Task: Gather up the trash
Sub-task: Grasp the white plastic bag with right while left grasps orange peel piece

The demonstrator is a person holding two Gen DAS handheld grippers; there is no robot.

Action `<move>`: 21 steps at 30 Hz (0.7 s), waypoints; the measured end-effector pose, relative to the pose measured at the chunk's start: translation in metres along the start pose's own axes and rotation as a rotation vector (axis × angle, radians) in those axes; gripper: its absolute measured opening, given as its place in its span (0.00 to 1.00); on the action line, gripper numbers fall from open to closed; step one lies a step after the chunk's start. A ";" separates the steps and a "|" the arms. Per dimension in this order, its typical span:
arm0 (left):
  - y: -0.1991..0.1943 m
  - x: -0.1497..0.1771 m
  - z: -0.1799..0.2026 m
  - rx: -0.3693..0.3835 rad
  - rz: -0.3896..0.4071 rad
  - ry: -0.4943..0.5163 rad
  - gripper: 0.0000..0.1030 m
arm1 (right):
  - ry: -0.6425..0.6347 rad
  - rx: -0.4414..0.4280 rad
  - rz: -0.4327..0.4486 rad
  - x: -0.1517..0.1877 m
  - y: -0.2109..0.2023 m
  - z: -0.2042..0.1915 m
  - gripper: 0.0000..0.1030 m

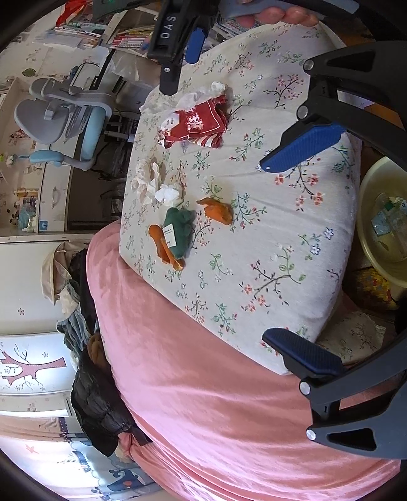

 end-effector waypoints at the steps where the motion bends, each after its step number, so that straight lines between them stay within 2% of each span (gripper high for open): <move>1: 0.003 -0.001 0.001 0.001 -0.003 0.000 0.92 | 0.002 -0.004 -0.003 -0.001 0.001 0.000 0.86; 6: 0.013 -0.005 0.000 0.010 -0.018 -0.016 0.92 | -0.003 -0.001 -0.006 -0.010 0.008 0.006 0.86; 12: 0.026 -0.015 -0.004 0.036 -0.032 -0.050 0.92 | 0.066 -0.007 -0.057 -0.019 0.029 0.027 0.78; 16: 0.039 -0.025 0.001 0.048 -0.044 -0.025 0.92 | 0.106 -0.072 -0.088 -0.025 0.042 0.031 0.78; 20: 0.054 -0.034 0.004 0.054 -0.059 -0.003 0.92 | 0.065 -0.072 -0.136 -0.022 0.058 0.020 0.77; 21: 0.059 -0.036 0.005 0.053 -0.065 0.001 0.92 | 0.081 -0.074 -0.149 -0.022 0.062 0.022 0.74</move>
Point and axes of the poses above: each gripper's, at about its wrist camera, not at the fingertips, and y roughly the way its jaws point, z to its right, x to its underside, the point moved 2 cm from there along y, roughly the way its jaws point, and after that the axes turned 11 degrees about x, right-handed, at the moved point
